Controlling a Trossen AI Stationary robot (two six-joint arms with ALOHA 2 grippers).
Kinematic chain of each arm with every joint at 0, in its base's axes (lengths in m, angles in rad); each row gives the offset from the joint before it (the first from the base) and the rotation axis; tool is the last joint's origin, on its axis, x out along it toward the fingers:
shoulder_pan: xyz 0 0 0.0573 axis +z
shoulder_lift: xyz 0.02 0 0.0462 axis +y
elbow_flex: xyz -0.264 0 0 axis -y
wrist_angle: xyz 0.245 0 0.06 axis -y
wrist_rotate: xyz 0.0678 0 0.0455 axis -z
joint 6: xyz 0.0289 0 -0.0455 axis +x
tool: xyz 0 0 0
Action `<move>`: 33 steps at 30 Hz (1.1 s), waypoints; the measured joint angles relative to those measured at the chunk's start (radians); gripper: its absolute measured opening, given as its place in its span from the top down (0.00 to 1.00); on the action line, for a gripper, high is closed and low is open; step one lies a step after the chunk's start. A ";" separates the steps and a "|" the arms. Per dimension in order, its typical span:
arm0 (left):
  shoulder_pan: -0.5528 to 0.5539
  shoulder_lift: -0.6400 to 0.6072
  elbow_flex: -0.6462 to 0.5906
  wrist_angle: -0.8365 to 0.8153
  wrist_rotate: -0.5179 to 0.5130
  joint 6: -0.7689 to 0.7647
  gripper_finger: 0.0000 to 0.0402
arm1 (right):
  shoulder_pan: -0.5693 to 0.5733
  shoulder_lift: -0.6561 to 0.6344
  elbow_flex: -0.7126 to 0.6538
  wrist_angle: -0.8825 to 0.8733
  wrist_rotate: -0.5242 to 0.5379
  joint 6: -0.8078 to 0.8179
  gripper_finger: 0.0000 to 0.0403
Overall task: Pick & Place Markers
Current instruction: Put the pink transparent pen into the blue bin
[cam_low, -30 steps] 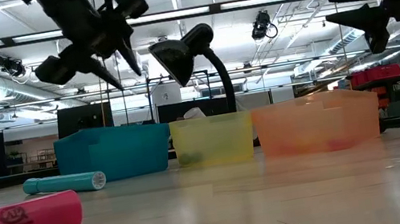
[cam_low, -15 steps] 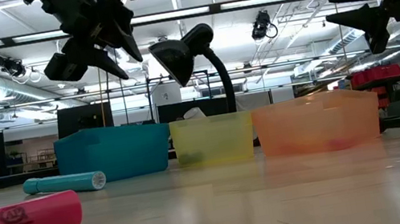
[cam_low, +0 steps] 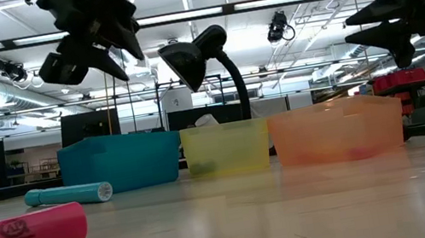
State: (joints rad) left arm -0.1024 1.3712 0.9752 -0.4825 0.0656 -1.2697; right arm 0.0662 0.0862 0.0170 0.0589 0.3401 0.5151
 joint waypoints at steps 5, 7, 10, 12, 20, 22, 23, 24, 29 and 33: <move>-0.003 0.000 0.000 -0.003 0.159 0.062 0.63 | 0.000 0.000 0.000 0.001 0.000 0.000 0.60; -0.012 0.000 0.000 -0.007 0.235 0.123 0.63 | 0.000 0.000 0.000 0.001 0.000 0.000 0.60; -0.035 0.000 0.000 -0.010 0.316 0.230 0.63 | 0.000 0.000 0.000 0.001 0.000 0.000 0.60; -0.057 -0.006 0.000 -0.014 0.345 0.317 0.63 | 0.000 0.000 0.000 0.001 0.000 0.000 0.60; -0.221 -0.013 0.000 -0.089 0.380 0.651 0.63 | 0.000 0.000 0.000 0.001 -0.001 0.000 0.60; -0.276 -0.013 0.000 -0.135 0.362 0.658 0.63 | 0.000 0.000 0.000 0.001 -0.001 0.000 0.60; -0.301 -0.013 0.000 -0.156 0.345 0.653 0.63 | 0.000 0.000 0.000 0.001 -0.001 0.000 0.60; -0.327 -0.013 -0.001 -0.184 0.321 0.646 0.63 | 0.000 0.000 0.000 0.001 -0.001 0.000 0.60; -0.448 -0.013 0.000 -0.289 0.180 0.627 0.63 | 0.000 0.000 0.000 0.001 -0.001 0.000 0.60; -0.535 -0.012 -0.001 -0.319 0.060 0.626 0.63 | 0.000 0.000 0.000 0.001 -0.001 0.000 0.60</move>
State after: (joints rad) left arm -0.6377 1.3594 0.9747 -0.8014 0.1256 -0.6434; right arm 0.0662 0.0860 0.0174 0.0601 0.3393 0.5149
